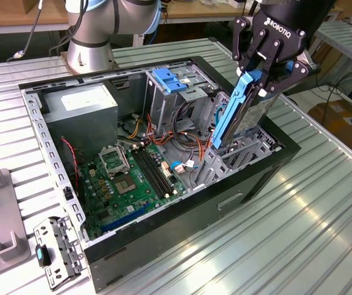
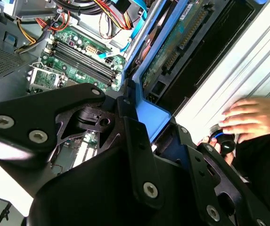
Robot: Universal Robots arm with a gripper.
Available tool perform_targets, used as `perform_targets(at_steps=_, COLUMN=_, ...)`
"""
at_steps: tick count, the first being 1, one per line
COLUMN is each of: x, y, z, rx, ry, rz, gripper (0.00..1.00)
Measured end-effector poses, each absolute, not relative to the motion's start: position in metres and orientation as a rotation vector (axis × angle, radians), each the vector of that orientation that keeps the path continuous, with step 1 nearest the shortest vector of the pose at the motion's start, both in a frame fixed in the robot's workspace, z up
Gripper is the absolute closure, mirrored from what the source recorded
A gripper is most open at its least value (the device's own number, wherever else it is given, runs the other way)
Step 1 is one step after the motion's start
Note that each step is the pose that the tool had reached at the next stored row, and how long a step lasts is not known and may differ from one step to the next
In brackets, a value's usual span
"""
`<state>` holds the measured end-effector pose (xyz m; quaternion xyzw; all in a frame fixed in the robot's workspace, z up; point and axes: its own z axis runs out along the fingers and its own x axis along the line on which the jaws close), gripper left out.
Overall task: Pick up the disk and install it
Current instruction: 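Insert the disk into the insertion slot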
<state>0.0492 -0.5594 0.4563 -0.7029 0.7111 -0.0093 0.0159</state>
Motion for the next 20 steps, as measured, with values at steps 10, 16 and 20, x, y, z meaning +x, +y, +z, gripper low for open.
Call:
perform_targets(at_steps=10, x=0.052, y=-0.559, z=0.451, rx=-2.158, ry=2.241, rz=-0.031, gripper=0.63)
perform_targets(at_steps=16, x=0.052, y=-0.559, z=0.445, rx=-2.151, ry=2.249, rz=-0.03, gripper=0.63)
perform_targets(at_steps=20, x=0.052, y=-0.559, z=0.443, rx=-2.152, ry=2.25, rz=-0.032, gripper=0.63)
